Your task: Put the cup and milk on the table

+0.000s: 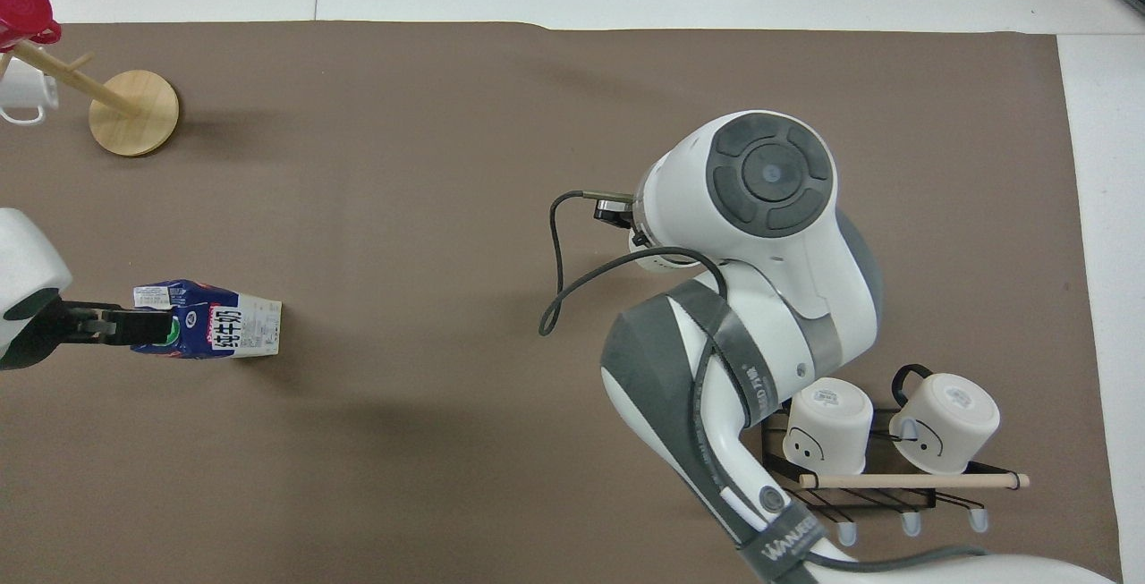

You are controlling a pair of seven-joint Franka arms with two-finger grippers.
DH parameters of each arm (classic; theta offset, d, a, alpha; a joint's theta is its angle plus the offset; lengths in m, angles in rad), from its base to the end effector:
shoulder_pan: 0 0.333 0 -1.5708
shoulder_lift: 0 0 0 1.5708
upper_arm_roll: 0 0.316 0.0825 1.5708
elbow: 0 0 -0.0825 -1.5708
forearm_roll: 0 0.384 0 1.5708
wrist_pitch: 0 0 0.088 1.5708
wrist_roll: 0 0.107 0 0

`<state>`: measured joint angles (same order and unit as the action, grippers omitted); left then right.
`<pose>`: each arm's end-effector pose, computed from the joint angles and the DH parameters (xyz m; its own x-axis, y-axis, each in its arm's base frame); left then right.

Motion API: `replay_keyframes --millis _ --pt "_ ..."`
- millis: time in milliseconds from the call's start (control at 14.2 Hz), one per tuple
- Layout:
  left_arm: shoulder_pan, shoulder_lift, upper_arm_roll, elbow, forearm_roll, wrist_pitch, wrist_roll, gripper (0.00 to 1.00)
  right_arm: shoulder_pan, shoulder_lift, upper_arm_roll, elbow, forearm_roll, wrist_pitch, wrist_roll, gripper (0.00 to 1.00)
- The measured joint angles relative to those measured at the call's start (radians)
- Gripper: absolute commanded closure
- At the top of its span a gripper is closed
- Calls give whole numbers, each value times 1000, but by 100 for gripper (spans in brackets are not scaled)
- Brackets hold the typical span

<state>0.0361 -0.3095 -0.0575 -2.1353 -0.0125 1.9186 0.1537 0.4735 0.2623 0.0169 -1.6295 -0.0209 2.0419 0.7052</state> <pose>0.4722 -0.0134 0.5434 0.9815 -0.1688 0.0903 -0.1678 -0.9856 -0.0195 0.5789 0.3066 0.4813 0.9699 -0.2097 0.1239 -0.2002 -0.9760 -0.0852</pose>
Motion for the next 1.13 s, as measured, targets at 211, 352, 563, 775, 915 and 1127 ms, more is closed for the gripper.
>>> replay_keyframes --millis 211,352,563,775,915,1127 --pt "-1 0 -5 -45 0 49 4 0 38 29 0 34 0 -9 21 100" --pt "-1 0 -8 -73 0 88 8 0 77 77 -1 82 -11 -9 74 100" --pt "-1 2 -8 -109 0 138 29 0 120 177 -1 167 -23 -9 131 100" --pt "-1 12 -8 -161 0 215 35 0 162 277 -1 269 -32 -9 248 100" --pt "-1 21 -8 -196 0 269 42 0 185 319 -1 320 -35 -9 293 100" --pt "-1 45 -8 -212 0 302 47 0 220 361 -1 362 -36 -10 328 100"
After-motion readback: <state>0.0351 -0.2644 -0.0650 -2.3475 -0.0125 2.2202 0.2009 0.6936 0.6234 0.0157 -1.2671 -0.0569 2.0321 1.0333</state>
